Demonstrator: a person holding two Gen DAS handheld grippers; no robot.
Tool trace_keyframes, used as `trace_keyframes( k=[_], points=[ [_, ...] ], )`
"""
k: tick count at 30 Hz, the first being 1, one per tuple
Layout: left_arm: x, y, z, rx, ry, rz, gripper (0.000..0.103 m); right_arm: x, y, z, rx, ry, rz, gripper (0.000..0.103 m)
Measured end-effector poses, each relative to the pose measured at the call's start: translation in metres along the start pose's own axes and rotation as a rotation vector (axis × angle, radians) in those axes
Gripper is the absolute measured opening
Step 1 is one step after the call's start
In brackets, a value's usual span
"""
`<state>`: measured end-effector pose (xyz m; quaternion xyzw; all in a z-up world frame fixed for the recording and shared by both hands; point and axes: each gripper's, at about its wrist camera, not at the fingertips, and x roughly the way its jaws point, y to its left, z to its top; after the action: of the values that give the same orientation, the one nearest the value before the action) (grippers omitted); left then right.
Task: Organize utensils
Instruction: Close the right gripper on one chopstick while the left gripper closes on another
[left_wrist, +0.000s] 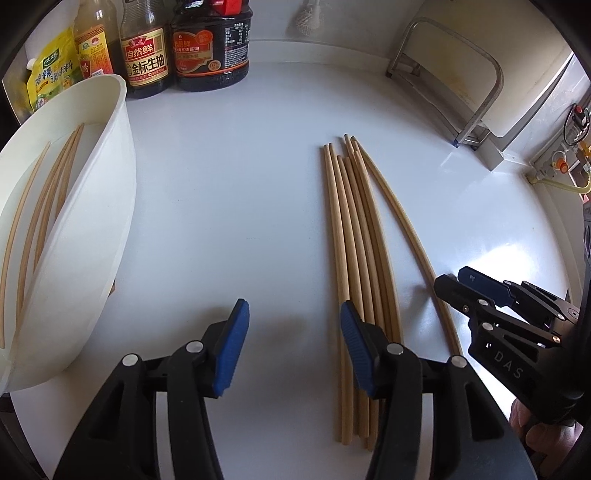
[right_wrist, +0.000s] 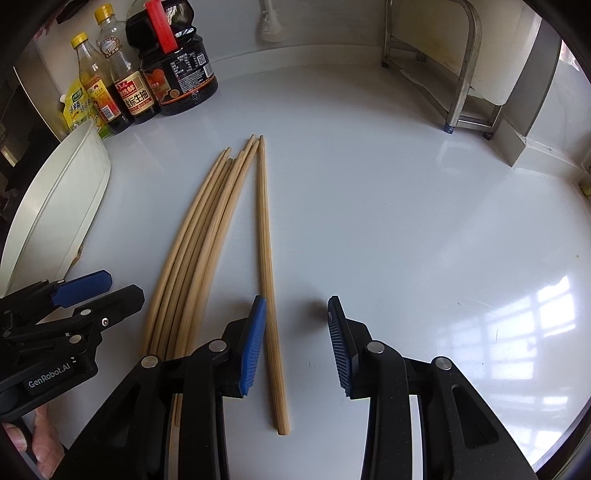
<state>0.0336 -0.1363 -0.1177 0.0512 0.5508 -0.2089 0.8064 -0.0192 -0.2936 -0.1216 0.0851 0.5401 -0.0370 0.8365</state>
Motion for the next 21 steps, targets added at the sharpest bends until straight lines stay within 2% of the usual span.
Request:
trace_keyframes(
  k=[13,21],
  points=[
    [0.007,-0.012,-0.001,0.040,0.009,0.046,0.054,-0.004,-0.004,0.000,-0.008,-0.011,0.030,0.037],
    [0.010,-0.013,0.004,0.024,0.010,0.091,0.057,-0.003,-0.004,0.001,-0.037,-0.012,0.028,0.042]
  ],
)
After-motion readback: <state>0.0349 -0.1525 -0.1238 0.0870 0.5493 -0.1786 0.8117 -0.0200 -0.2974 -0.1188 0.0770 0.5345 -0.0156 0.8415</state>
